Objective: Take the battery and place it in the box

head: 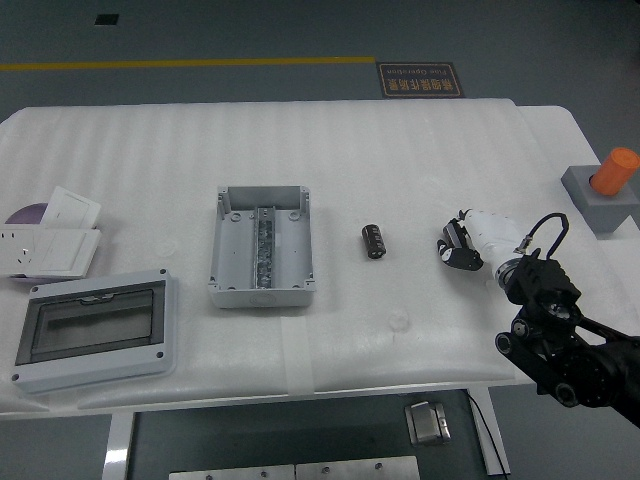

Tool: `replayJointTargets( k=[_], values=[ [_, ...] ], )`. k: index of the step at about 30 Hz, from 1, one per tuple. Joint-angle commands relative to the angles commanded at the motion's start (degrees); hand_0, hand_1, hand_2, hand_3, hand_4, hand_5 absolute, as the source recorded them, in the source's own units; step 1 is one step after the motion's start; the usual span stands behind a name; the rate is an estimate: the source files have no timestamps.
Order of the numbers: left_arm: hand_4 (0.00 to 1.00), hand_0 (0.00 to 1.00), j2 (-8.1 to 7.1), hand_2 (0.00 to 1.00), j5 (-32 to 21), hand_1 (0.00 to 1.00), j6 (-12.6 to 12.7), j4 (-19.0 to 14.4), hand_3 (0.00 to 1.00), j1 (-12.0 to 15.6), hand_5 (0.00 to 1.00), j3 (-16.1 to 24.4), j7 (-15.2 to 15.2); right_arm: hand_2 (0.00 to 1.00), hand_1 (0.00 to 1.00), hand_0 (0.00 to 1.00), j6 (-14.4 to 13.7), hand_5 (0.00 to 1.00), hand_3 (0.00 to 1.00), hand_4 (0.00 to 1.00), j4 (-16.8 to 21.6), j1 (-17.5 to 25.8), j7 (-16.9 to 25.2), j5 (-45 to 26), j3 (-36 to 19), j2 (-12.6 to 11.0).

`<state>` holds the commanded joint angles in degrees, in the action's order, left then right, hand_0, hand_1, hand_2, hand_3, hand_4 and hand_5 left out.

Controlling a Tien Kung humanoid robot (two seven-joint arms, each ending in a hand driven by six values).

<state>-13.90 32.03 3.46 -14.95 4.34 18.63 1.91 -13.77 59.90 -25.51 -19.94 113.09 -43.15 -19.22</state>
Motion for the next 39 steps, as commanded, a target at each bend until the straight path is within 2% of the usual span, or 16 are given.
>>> replayJointTargets(
  k=[9, 10, 15, 16, 21, 22, 39],
  values=[
    [0.703, 0.637, -0.09, 0.554, -0.2, 0.661, 0.0, 0.1, 0.596, -0.1, 0.379, 0.2, -0.7, 0.484, 0.391, 0.243, -1.0, 0.411, 0.688, 0.551, 0.1, -0.1, -0.3, 0.8, 0.4, 0.2],
    [0.707, 0.636, -0.09, 0.557, -0.2, 0.661, 0.0, 0.1, 0.597, -0.1, 0.378, 0.3, -0.8, 0.486, 0.389, 0.232, -1.0, 0.347, 0.695, 0.487, 0.0, -0.1, -0.3, 0.8, 0.4, 0.2],
    [0.707, 0.636, -0.06, 0.557, -0.1, 0.661, 0.1, 0.1, 0.597, -0.1, 0.378, 0.4, -1.1, 0.486, 0.389, 0.232, -1.1, 0.347, 0.695, 0.487, 0.0, 0.1, -0.3, 0.9, 0.6, 0.3],
    [0.71, 0.636, -0.05, 0.562, -0.2, 0.661, 0.1, 0.1, 0.597, -0.1, 0.377, 0.5, -1.1, 0.518, 0.396, 0.227, -1.1, 0.154, 0.707, 0.224, 0.0, 0.1, -0.3, 0.9, 0.7, 0.3],
    [0.71, 0.636, -0.11, 0.562, -0.1, 0.661, 0.3, 0.1, 0.597, -0.1, 0.377, 0.7, -1.3, 0.518, 0.396, 0.227, -1.5, 0.154, 0.707, 0.224, 0.0, 0.1, -0.5, 1.0, 0.9, 0.6],
    [0.714, 0.639, -0.12, 0.567, 0.0, 0.661, 0.3, 0.1, 0.599, -0.2, 0.378, 0.8, -1.4, 0.533, 0.376, 0.204, -1.6, 0.002, 0.688, 0.184, 0.0, 0.1, -0.5, 1.0, 1.0, 0.6],
    [0.722, 0.638, -0.09, 0.568, 0.1, 0.666, 0.5, 0.1, 0.6, -0.2, 0.367, 1.1, -1.7, 0.543, 0.376, 0.16, -3.4, 0.002, 0.673, 0.117, 0.2, 0.3, -1.1, 2.0, 1.5, 1.1]
  ],
)
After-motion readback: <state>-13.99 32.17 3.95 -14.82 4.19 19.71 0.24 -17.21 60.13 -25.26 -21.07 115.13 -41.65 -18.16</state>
